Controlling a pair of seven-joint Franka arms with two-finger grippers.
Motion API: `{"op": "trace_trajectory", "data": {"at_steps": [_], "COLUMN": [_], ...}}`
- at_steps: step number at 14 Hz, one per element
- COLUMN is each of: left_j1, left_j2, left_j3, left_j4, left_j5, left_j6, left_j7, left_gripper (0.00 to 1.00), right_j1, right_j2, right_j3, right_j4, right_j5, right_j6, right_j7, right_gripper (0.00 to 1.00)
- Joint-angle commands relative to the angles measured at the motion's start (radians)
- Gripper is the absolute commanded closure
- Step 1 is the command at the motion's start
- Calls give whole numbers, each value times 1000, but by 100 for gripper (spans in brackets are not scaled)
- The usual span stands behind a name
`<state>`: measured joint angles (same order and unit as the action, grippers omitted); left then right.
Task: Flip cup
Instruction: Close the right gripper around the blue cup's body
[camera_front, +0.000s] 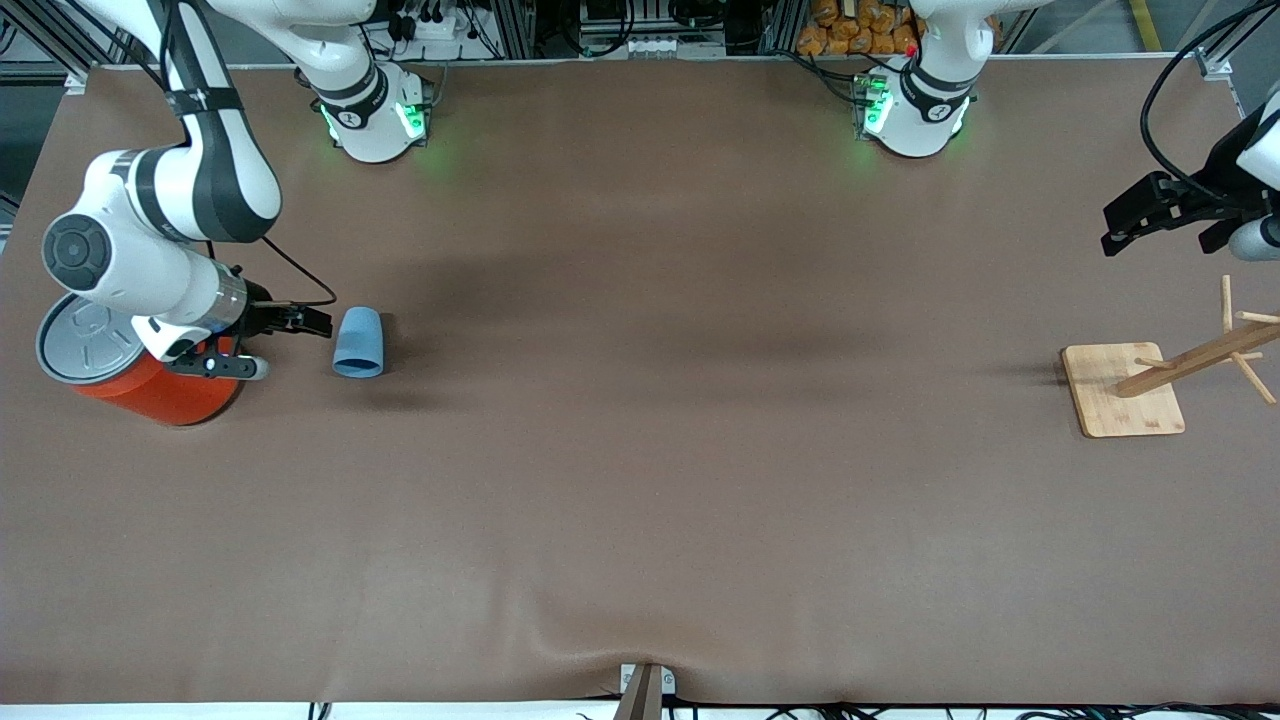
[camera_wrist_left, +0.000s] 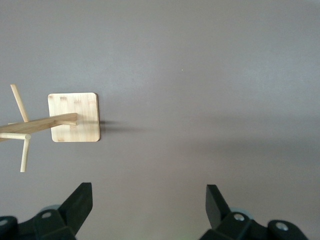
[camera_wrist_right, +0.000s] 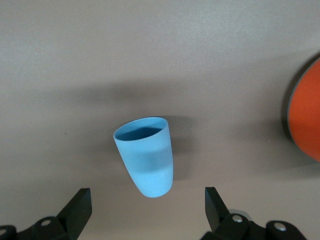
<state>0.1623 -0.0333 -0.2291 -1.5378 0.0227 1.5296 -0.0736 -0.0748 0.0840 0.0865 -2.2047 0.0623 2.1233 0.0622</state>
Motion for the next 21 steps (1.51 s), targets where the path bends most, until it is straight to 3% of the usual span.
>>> {"op": "trace_trajectory", "data": {"at_steps": [1,5,9,13,21], "left_j1": [9,9,9,9,9], "left_j2": [1,1,1,1,0], "left_j3": [-6,-6,-4,-4,-4], "left_j4": [13,13,13,13,13], "left_j5": [6,6,6,6,6], "left_j6": [-17,-17,-17,-17,-17], "left_j7": [11,11,14,12,12], "left_gripper": [0,0,0,0,0], "right_j1": [-4,13,50,1,1], "right_j2": [20,108,132,140,201], "right_j3": [15,18,18,13,16], "right_j4": [-27,-61,-102,-109,-112], "right_j5": [16,16,14,8,13], "right_j6": [52,171,222,257,313], "right_j7": [-4,-39,-47,-254,-245], "right_gripper": [0,0,0,0,0]}}
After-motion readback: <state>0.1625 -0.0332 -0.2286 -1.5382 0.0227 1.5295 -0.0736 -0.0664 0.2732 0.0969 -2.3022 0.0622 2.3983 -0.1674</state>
